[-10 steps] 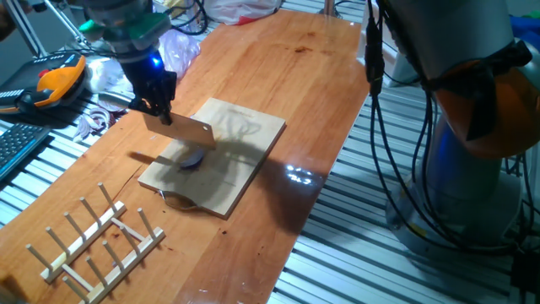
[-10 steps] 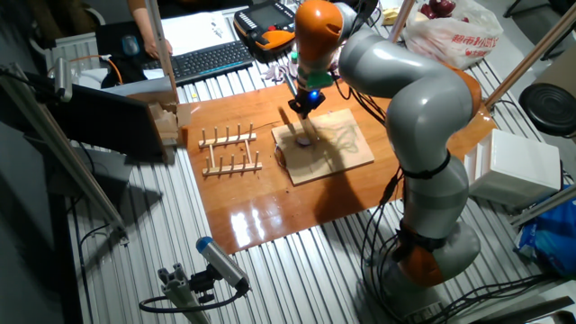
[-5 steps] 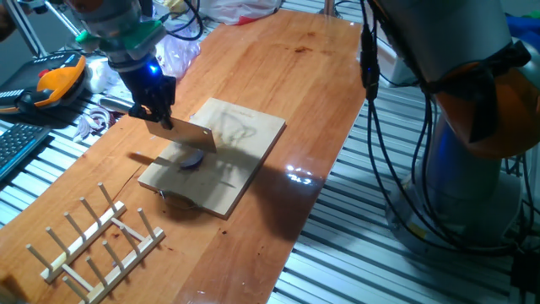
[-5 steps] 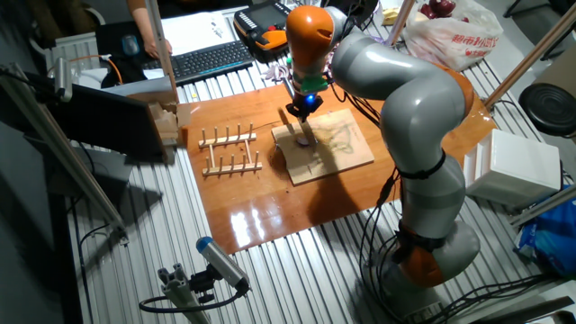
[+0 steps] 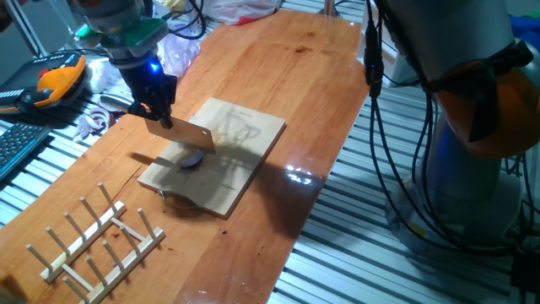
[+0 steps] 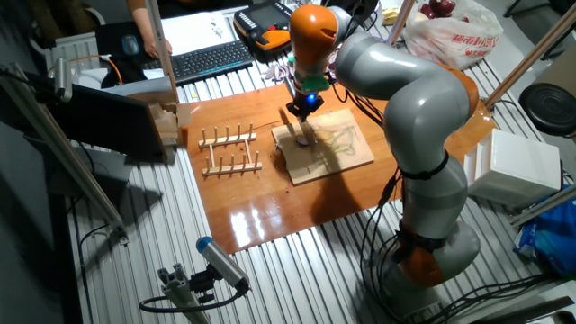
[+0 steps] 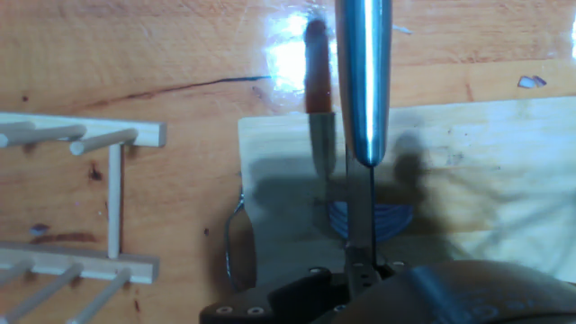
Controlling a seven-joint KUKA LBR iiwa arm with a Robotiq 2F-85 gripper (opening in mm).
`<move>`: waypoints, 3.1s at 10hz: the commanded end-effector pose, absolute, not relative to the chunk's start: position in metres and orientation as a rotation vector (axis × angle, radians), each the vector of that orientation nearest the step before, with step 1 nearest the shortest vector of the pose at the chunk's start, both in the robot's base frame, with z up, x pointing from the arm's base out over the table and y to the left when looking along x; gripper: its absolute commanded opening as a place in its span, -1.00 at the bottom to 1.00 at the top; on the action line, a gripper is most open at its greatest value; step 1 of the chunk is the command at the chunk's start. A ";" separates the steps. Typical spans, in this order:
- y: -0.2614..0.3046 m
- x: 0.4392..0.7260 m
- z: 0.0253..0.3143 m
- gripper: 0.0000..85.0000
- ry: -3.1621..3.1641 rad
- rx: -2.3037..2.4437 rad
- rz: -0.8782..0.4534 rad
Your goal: Chop the onions
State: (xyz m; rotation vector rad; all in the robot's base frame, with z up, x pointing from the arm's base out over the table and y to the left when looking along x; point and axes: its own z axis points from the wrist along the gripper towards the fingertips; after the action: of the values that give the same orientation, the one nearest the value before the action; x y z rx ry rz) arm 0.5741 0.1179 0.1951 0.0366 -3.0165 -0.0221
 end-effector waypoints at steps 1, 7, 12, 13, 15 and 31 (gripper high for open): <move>0.114 0.574 0.196 -1.00 -3.011 0.066 -0.008; 0.114 0.574 0.196 -1.00 -3.020 -0.051 -0.017; 0.134 0.583 0.151 -1.00 -3.028 -0.024 0.118; 0.132 0.584 0.143 -1.00 -3.029 -0.019 0.099; 0.128 0.582 0.132 -1.00 -3.035 -0.001 0.068; 0.137 0.578 0.094 -1.00 -3.087 0.020 0.078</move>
State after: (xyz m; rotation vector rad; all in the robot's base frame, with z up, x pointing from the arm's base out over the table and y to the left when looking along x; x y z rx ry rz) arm 0.5783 0.1368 0.0924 0.0194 -3.0865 0.0784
